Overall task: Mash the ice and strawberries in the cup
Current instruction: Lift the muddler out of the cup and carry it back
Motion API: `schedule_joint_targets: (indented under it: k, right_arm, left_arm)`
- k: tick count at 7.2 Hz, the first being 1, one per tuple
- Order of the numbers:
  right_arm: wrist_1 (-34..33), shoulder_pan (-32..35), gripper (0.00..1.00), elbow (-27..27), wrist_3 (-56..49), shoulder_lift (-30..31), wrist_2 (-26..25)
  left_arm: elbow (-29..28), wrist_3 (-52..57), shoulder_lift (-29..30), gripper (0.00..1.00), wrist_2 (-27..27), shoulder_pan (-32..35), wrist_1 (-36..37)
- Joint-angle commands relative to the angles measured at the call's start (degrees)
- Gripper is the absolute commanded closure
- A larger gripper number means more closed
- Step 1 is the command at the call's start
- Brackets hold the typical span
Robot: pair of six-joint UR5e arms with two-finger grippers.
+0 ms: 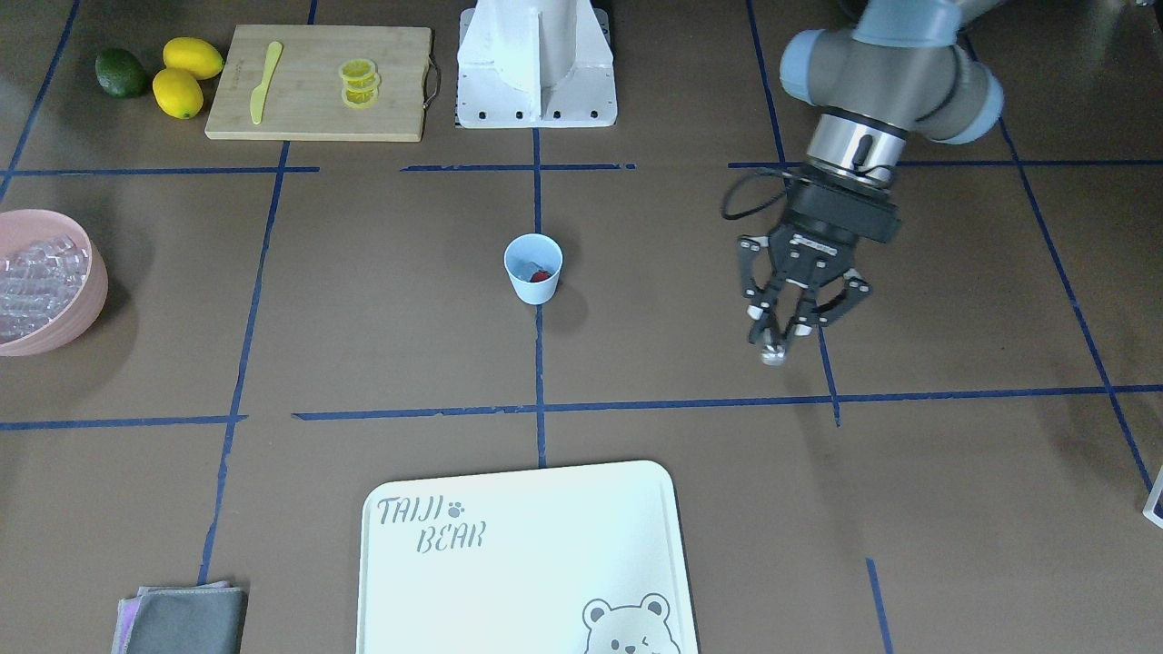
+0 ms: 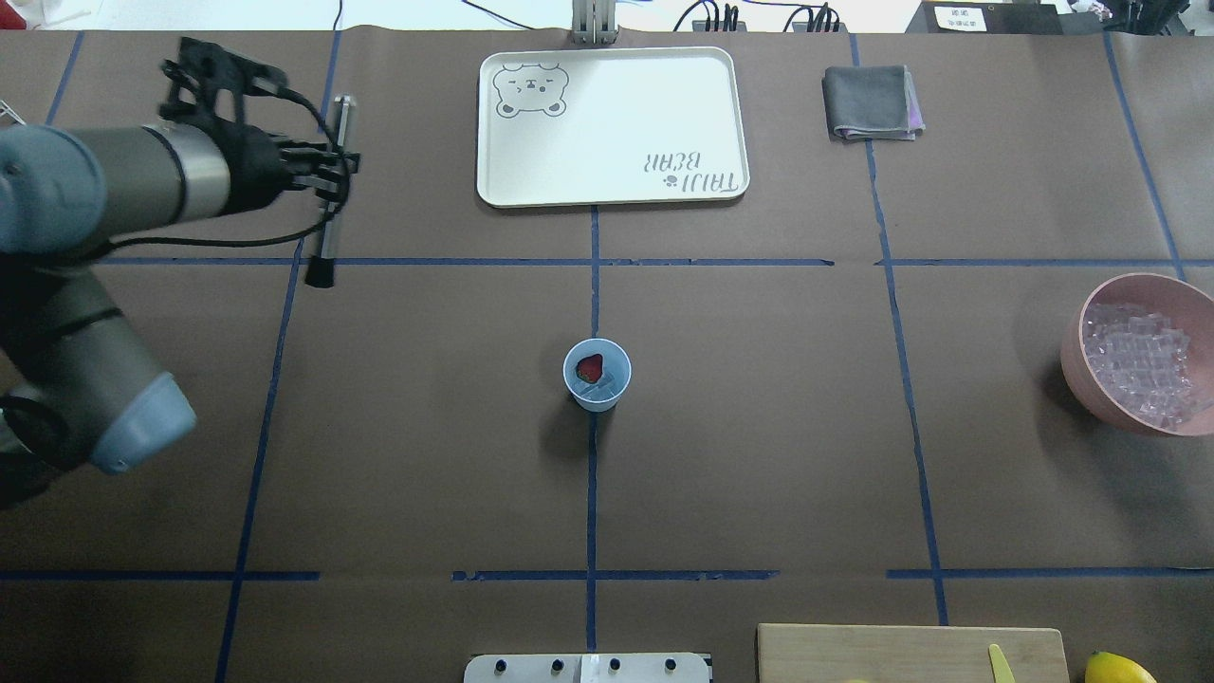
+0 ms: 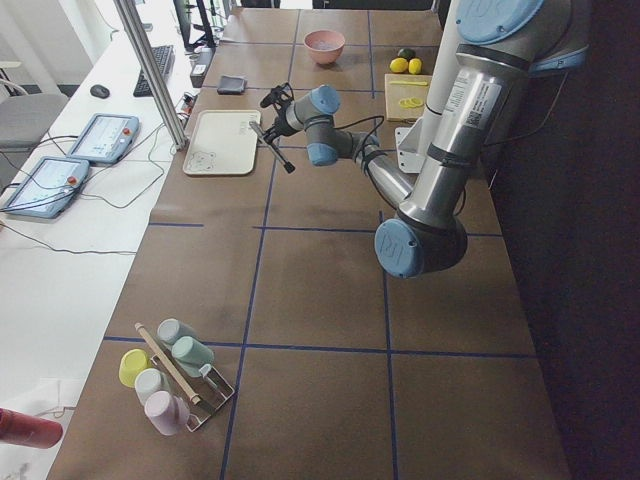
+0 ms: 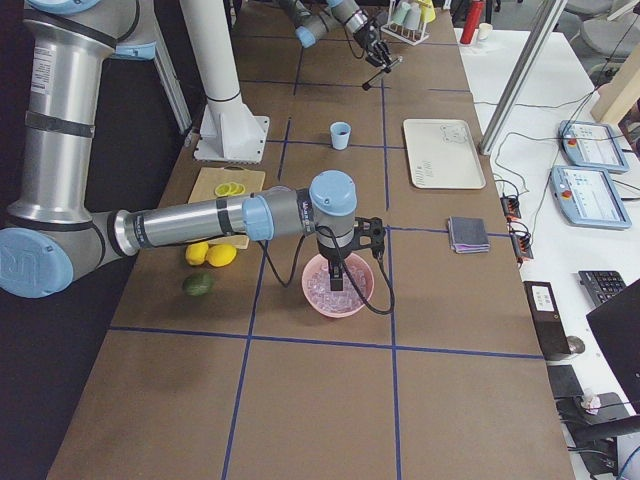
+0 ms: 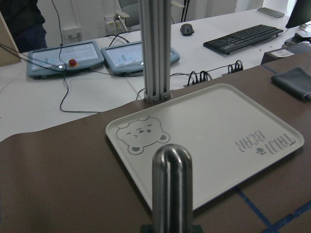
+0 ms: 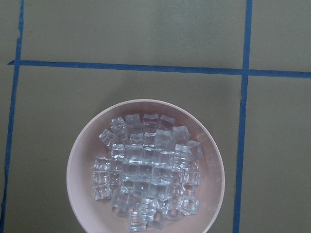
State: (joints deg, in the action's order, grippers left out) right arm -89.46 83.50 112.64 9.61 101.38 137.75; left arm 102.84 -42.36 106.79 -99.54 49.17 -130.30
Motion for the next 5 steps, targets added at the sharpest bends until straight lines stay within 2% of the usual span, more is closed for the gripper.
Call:
schedule_joint_targets:
  k: [1,2,3,4,5]
  right_arm:
    - [0.0,-0.1,0.0,-0.1,-0.1,0.5,0.1]
    - [0.0,-0.2,0.0,-0.1,-0.1,0.5,0.0]
    - [0.0,-0.2,0.0,-0.1,-0.1,0.5,0.0]
    - [0.0,-0.2,0.0,-0.1,-0.1,0.5,0.0]
    - [0.0,-0.2,0.0,-0.1,-0.1,0.5,0.0]
  left_arm:
    - [-0.9,0.2,-8.5,1.0,-22.1,12.9,4.5]
    - [-1.4,0.7,-12.7,1.0,-27.8,15.9,7.6]
    - [-2.5,0.9,-17.7,1.0,-30.7,17.7,9.9]
    - [-3.7,2.4,-21.2,1.0,-31.1,17.9,10.1]
    - [-5.7,10.5,-23.4,1.0,-31.1,19.4,12.4]
